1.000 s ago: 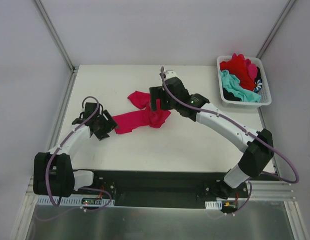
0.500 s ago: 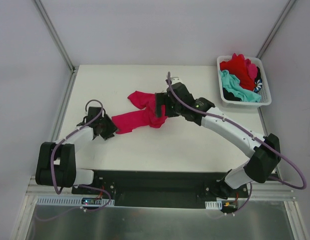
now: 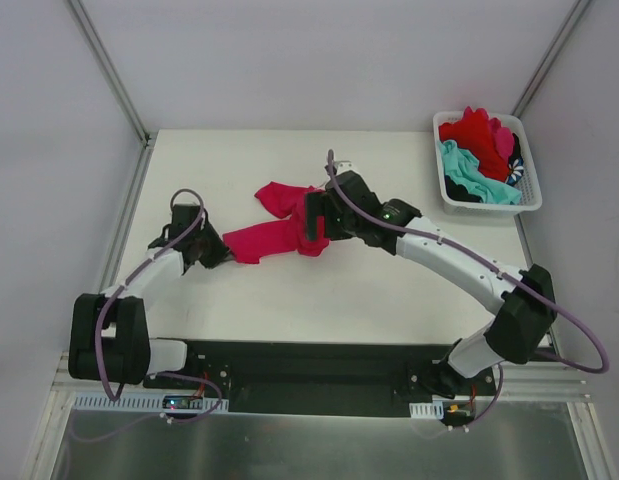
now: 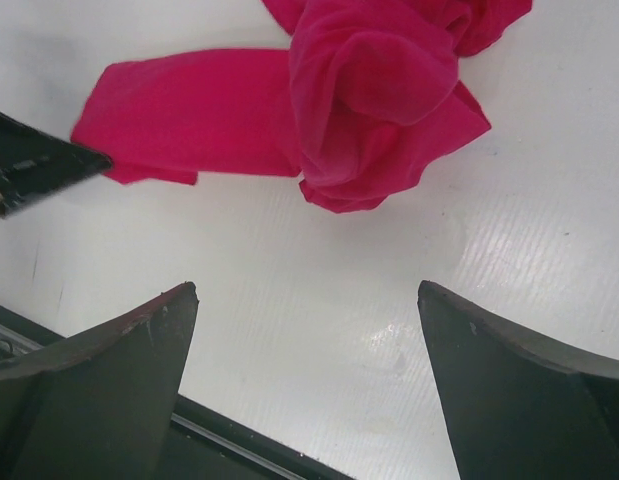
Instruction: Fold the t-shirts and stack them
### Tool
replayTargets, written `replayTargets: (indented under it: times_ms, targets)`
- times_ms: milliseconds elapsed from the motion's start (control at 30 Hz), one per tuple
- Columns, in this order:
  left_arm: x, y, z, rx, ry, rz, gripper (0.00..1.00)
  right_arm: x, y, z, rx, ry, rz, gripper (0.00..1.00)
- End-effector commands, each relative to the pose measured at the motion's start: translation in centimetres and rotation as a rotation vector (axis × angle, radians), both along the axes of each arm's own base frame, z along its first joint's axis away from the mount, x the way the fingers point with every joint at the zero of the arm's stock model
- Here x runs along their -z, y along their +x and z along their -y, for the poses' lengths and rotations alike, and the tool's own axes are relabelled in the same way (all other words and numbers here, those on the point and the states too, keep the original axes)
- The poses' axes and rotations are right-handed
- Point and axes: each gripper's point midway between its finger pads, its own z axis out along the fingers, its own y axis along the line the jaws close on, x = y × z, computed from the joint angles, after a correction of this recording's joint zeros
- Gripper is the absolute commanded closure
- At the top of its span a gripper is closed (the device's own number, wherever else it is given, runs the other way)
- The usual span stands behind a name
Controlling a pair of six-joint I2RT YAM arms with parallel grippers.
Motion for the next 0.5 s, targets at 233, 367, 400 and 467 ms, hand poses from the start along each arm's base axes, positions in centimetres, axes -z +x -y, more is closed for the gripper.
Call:
replayTargets:
  times_ms: [233, 367, 400, 467]
  targets:
    - [-14.1, 0.5, -1.6, -0.033, 0.085, 0.203, 1.0, 3.0, -0.2, -6.2, -0.136, -0.176, 0.11, 0.04]
    - [-14.7, -0.5, -1.6, -0.057, 0.068, 0.205, 1.0, 4.4, 2.4, -8.0, -0.098, -0.123, 0.117, 0.05]
    - [-14.7, -0.6, -1.7, -0.063, 0.068, 0.206, 1.0, 5.6, 3.2, -8.5, -0.088, -0.127, 0.105, 0.07]
    - [-14.7, -1.2, -2.1, -0.076, 0.088, 0.212, 1.0, 5.1, 5.0, -9.3, -0.052, -0.112, 0.127, 0.15]
